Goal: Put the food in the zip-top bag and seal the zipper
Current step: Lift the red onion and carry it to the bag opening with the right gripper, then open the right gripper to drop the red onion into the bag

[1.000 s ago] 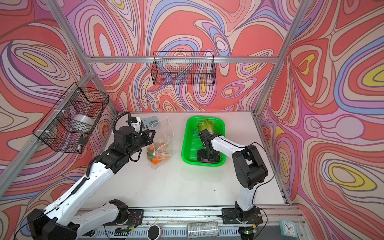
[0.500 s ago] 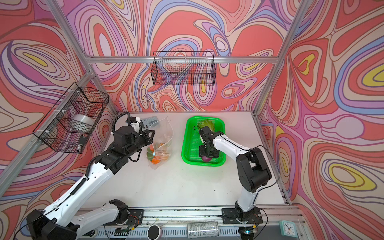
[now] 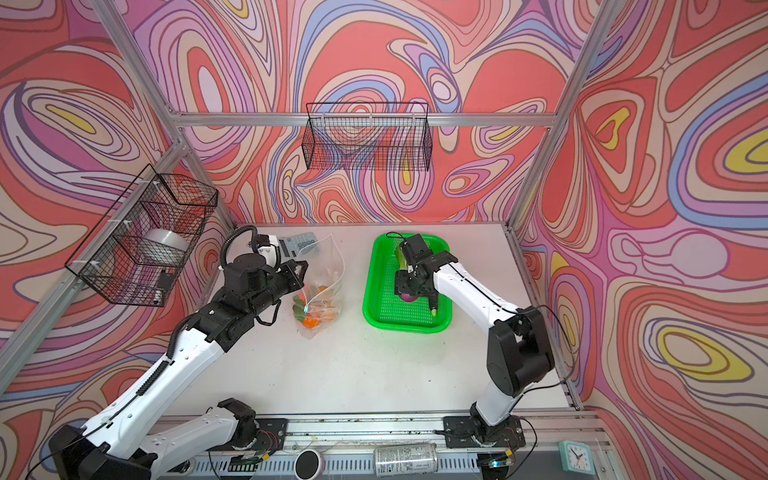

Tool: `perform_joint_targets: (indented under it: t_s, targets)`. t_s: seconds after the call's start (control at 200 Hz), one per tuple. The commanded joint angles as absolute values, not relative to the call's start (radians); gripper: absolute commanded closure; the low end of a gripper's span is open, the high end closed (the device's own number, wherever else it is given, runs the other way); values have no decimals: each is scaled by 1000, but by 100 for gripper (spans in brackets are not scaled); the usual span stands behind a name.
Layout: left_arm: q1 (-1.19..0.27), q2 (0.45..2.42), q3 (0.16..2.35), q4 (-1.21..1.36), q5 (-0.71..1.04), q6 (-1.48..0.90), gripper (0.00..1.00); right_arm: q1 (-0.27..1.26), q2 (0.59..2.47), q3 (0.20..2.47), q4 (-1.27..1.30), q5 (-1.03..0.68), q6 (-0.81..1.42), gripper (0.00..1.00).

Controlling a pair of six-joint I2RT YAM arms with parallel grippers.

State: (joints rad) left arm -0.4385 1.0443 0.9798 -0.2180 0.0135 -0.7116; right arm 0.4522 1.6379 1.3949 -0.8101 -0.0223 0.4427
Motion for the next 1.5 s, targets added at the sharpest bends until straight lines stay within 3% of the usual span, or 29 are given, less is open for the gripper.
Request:
perform_joint_targets:
  t_s: [0.0,0.29,0.586,1.122,1.262,1.417,1.497]
  targets:
    - [-436,1055,971,-200,29,-730,100,454,1548,1466,-693,-136,427,48]
    - [-436,1072,990,-195,41,-727,100,556,1562,1629,-477,-311,455,50]
    - [-436,1068,996,-207,31,-727,100,742,1727,1770,-439,-275,409,50]
    - [-436,1058,995,-204,43,-749,100,791,1921,1857,-620,-165,346,48]
    - [-435,1047,993,-210,52,-749,100,800,1963,1912,-680,-136,324,42]
    - [-436,1032,979,-210,32,-749,100,802,1957,1935,-693,-116,318,22]
    - [-436,1036,984,-210,33,-744,100,802,1942,1921,-676,-108,326,18]
